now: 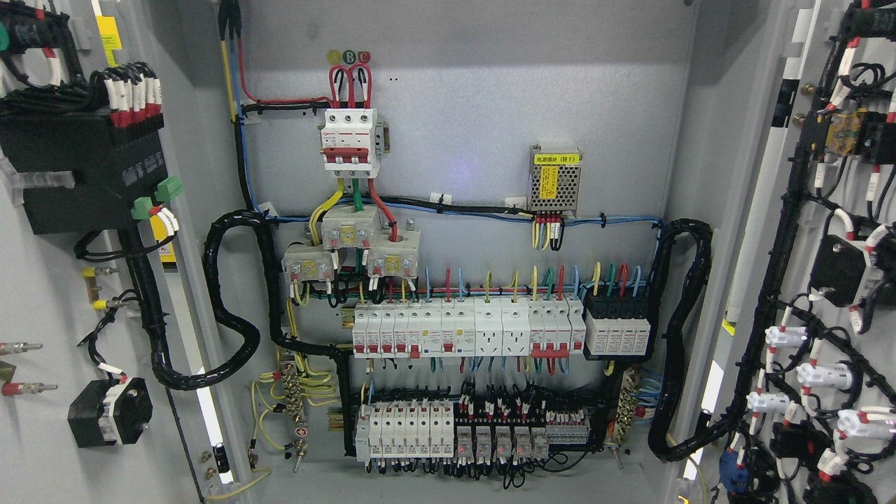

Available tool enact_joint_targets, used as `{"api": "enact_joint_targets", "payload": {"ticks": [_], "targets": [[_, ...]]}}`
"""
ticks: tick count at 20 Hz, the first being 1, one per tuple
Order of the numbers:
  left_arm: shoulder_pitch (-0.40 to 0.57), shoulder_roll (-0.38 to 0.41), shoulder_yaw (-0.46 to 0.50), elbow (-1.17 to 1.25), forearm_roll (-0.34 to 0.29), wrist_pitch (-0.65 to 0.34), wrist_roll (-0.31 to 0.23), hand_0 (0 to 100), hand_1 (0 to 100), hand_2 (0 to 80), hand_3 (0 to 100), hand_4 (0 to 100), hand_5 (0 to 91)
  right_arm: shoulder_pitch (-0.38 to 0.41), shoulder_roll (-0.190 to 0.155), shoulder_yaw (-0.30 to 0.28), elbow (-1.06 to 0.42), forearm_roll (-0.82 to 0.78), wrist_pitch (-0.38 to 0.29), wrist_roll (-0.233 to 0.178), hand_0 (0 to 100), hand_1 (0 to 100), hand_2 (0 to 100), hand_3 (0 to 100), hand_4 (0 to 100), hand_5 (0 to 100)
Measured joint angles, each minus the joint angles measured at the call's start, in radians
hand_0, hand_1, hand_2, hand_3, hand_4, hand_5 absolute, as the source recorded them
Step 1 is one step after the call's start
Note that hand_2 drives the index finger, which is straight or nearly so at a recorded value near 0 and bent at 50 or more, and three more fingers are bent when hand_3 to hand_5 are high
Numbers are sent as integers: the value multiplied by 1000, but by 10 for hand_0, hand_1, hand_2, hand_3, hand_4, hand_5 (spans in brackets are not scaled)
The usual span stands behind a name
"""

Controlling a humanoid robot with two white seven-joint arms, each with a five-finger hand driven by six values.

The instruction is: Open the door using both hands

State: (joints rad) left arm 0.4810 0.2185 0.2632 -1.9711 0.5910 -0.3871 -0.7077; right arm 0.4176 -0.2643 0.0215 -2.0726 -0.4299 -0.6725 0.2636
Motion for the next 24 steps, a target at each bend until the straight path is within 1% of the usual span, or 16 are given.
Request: {"api": "enact_joint_targets", "payload": {"ticks": [2,5,8,12,17,24], "targets": [[7,3,36,0,39,14,-25,120,556,0,0,0,0,-10,-1,-4,0,-12,8,0,0,500,40,0,0,0],[18,7,85,4,90,26,-39,120,556,0,0,0,0,-21,-2,-8,0,-26,12,0,0,500,40,0,0,0],[23,12,126,20,121,33,-55,120,556,0,0,0,0,-29,-2,-17,1,-35,13,1,0,500,40,0,0,0],[19,24,164,54,155,63,-100,120,556,0,0,0,0,-33,0,-37,3,-61,13,1,0,500,40,0,0,0],[-26,61,199,118,184,76,-112,120,556,0,0,0,0,-31,2,-66,7,-116,13,2,0,500,40,0,0,0],[-102,119,229,200,214,109,-113,120,556,0,0,0,0,-25,4,-112,23,-200,13,3,0,500,40,0,0,0]]}}
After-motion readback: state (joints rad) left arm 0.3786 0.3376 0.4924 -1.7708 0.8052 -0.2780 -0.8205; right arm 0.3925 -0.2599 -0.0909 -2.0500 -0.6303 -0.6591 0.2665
